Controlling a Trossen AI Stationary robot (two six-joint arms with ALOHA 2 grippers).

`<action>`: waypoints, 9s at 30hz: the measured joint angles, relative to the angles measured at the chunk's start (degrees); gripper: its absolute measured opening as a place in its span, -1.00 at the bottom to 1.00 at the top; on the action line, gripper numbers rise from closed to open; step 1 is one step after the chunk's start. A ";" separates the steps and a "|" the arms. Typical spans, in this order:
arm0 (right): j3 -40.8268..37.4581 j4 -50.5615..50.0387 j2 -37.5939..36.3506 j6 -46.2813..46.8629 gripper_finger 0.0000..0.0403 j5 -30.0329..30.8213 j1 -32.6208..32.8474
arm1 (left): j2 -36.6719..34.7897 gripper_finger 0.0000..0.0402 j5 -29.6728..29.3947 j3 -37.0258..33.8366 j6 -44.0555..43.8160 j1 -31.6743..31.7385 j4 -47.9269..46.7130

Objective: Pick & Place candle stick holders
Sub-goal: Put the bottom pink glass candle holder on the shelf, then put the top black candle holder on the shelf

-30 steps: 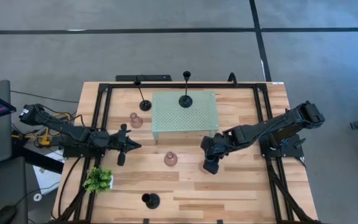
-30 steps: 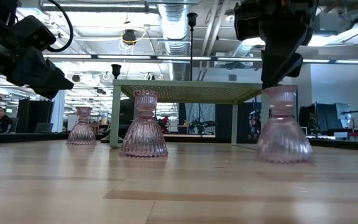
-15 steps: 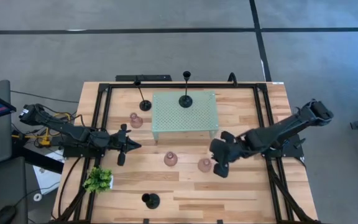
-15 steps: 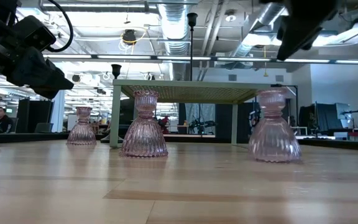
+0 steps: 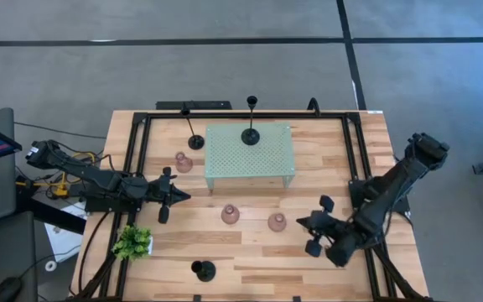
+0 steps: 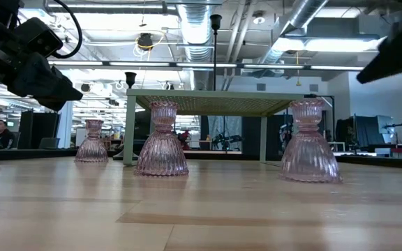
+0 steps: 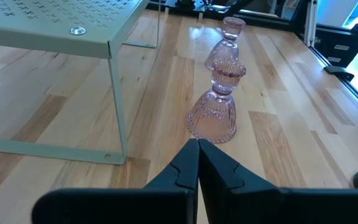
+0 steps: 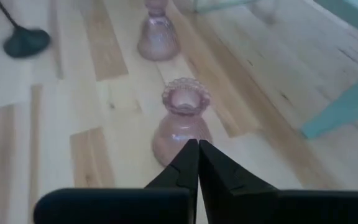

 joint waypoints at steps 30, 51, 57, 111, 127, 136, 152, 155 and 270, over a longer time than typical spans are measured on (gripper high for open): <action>-13.13 49.70 19.02 -7.72 0.65 -0.56 -9.43 | -0.01 -0.96 0.00 0.00 0.20 -0.01 0.00; -8.40 50.88 17.97 -16.77 -0.41 -4.26 -13.87 | 5.29 -0.96 -0.24 0.00 0.04 -0.01 1.17; -8.39 50.62 12.32 -18.00 -0.40 -6.19 -13.92 | 5.29 -0.96 -0.24 0.00 0.04 0.00 1.49; 13.32 39.10 11.26 -43.73 -0.41 -24.61 -51.49 | 5.29 -0.96 -0.24 0.00 0.17 -0.01 2.54; 13.32 42.28 11.28 -48.63 0.48 -25.30 -51.49 | 5.29 -0.96 -0.24 0.00 0.19 0.00 2.56; 16.66 42.00 10.76 -53.01 0.64 -27.63 -50.96 | 5.29 -0.96 -0.24 0.00 0.20 0.00 2.56; 26.80 9.28 -4.04 -53.08 0.31 -25.75 -42.17 | 5.29 -0.96 -0.24 0.00 0.07 -0.01 2.56; 26.76 2.31 -6.89 -49.85 0.14 -23.32 -39.34 | 5.29 -0.96 -0.24 0.00 0.09 0.00 2.56; -30.57 55.47 -27.19 -55.58 -1.00 -48.42 -43.69 | 5.29 -0.96 -26.02 0.00 17.57 0.00 20.15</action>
